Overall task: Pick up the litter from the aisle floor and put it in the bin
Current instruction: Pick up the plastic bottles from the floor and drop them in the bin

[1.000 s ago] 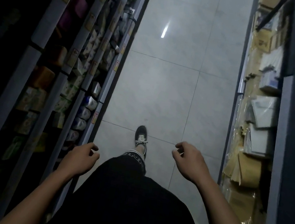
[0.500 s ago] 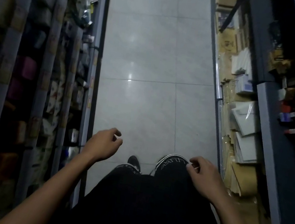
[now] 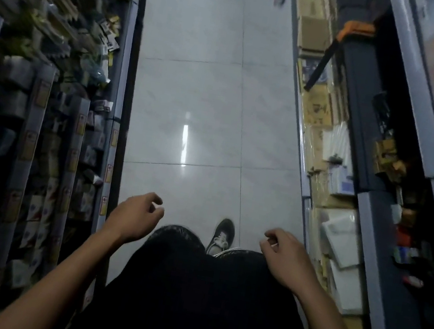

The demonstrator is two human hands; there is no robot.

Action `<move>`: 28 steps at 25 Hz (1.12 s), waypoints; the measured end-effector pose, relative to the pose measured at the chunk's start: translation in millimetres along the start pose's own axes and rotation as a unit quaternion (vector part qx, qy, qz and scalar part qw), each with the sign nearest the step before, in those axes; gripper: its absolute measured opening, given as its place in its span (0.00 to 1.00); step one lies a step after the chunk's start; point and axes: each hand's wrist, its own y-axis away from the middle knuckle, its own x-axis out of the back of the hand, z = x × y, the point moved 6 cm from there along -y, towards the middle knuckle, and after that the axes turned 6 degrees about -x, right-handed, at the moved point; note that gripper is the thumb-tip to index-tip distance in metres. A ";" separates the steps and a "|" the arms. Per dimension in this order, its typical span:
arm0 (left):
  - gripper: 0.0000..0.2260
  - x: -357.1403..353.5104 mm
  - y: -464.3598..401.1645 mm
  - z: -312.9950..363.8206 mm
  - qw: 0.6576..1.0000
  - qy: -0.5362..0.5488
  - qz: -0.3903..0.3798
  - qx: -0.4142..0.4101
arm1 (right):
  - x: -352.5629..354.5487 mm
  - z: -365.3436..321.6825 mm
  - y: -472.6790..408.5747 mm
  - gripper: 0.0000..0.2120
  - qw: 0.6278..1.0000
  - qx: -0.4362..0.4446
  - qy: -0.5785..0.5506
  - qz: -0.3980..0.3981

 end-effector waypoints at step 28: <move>0.15 406.0 -614.4 148.8 0.998 0.048 0.048 0.001 | 353.3 -303.5 -506.4 0.13 0.999 -0.026 0.006 0.033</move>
